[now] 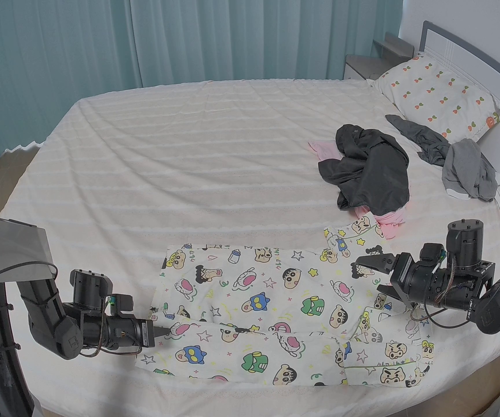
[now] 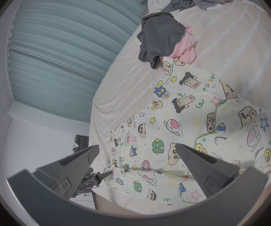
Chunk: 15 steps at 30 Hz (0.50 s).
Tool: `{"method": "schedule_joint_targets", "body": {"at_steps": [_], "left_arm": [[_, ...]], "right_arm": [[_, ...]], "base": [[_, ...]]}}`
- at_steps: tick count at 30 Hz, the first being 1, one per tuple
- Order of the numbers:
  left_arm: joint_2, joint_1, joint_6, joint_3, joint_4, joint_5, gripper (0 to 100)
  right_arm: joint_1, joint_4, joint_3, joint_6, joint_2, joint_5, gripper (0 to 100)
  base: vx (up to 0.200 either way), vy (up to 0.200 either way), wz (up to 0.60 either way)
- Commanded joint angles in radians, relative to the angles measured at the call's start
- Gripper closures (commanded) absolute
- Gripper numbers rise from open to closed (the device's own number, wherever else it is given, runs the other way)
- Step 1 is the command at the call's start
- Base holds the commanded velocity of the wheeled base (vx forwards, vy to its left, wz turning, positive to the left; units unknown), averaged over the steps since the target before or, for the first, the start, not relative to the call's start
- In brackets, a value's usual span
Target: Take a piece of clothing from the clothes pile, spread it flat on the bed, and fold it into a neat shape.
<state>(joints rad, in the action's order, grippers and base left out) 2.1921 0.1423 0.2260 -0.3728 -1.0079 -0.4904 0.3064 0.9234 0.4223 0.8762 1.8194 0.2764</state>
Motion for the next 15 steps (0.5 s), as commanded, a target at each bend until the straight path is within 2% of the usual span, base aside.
{"method": "schedule_joint_targets", "body": {"at_steps": [1,15], "left_arm": [[-0.035,-0.003,0.000,0.015,0.000,0.007,100],[-0.084,-0.004,-0.004,0.086,0.006,0.013,100]], "right_arm": [[0.000,0.000,0.000,0.000,0.000,0.000,0],[0.000,0.002,-0.002,-0.002,-0.003,0.000,0]], "base": [[0.000,0.000,0.00],[0.000,0.000,0.00]]}}
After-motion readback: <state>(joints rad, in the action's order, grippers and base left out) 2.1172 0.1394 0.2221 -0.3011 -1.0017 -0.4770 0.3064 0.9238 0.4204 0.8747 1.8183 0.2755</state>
